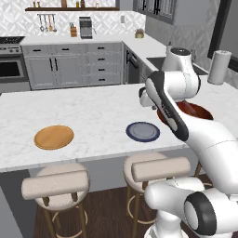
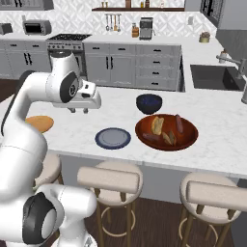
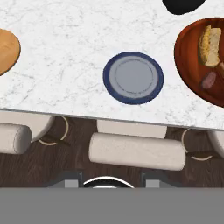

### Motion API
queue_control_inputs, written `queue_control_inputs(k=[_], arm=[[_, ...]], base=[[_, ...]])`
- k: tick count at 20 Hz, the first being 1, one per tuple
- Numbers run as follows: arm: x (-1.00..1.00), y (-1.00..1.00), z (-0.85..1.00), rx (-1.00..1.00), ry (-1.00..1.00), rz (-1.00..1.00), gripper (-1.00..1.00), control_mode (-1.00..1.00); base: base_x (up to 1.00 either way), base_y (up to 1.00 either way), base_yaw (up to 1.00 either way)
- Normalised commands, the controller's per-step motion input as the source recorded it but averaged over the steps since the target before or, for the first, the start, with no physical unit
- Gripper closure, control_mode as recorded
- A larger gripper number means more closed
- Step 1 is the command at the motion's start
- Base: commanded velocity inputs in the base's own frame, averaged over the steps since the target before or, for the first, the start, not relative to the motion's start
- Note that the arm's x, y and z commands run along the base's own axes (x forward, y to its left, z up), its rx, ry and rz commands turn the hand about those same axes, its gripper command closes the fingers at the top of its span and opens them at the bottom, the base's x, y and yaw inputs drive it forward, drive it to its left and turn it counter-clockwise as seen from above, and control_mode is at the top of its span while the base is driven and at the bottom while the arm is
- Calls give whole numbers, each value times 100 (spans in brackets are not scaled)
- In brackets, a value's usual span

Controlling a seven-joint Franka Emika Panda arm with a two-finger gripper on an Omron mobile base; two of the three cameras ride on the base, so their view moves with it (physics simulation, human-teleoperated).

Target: Place one bun and one sausage from the bowl on each plate.

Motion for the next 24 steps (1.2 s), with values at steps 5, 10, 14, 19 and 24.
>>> queue_control_inputs(k=[5,10,14,19,24], arm=[[4,5,-13,0,7,-1,-100,-100],[75,-60,-19,-1,0,-5,-100,-100],[67,-100,0,0,0,-15,-100,-100],[46,-100,1,1,-5,-19,-100,-100],[52,-100,11,0,-12,-13,-100,-100]], base=[[0,0,0],[0,0,0],[0,0,0],[0,0,0],[0,0,0]])
